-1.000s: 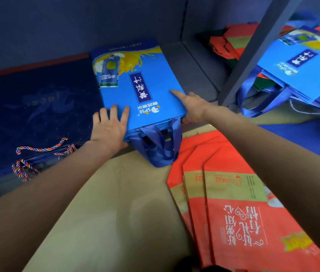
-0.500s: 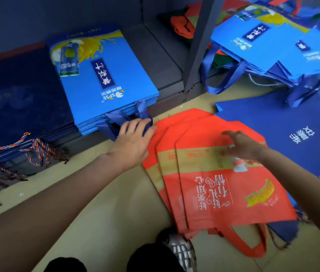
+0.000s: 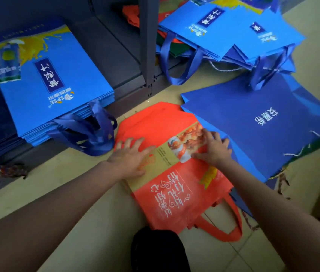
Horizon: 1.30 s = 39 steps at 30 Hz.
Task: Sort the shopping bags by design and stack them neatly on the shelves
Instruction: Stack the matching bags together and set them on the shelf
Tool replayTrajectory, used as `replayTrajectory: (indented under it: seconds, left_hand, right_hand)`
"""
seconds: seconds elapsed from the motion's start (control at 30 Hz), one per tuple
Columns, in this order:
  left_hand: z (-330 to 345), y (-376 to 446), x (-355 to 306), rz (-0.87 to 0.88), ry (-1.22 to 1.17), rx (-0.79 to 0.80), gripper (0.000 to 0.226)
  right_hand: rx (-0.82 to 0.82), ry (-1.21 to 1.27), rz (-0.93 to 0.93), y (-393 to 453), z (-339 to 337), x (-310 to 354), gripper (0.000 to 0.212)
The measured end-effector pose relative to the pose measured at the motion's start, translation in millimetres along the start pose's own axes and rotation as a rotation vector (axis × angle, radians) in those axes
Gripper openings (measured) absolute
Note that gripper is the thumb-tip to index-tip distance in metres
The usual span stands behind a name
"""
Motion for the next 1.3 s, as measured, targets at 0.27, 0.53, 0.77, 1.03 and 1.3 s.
replayTrajectory:
  seconds: [0.27, 0.53, 0.77, 1.03, 1.3]
  left_hand:
    - [19.2, 16.3, -8.2, -0.073, -0.131, 0.232, 0.088]
    - [-14.9, 25.7, 2.9, -0.056, -0.072, 0.053, 0.074]
    - [-99.0, 46.5, 28.2, -0.044, -0.144, -0.339, 0.064]
    - [-135.5, 52.1, 30.5, -0.035, -0.191, -0.528, 0.06]
    - [-163.9, 23.8, 28.4, -0.009, -0.289, -0.707, 0.059]
  right_hand:
    - [-0.027, 0.038, -0.045, -8.7, 6.4, -18.5, 0.091]
    - [-0.136, 0.507, -0.049, 31.8, -36.1, -13.2, 0.083]
    - [-0.256, 1.372, 0.065, 91.6, -121.1, 29.5, 0.058]
    - [-0.35, 1.734, 0.236, 144.8, -189.1, 63.6, 0.049]
    - [-0.081, 1.136, 0.185, 1.9, -91.1, -18.1, 0.052]
Point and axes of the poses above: each hand's wrist, its own y-axis towards the middle knuckle, its own z-axis out of the palm, x = y × z, the point moved 5 cm from there along y, towards the middle knuckle, and after that the axes turned 3 degrees about -y, right-handed, at the moved point
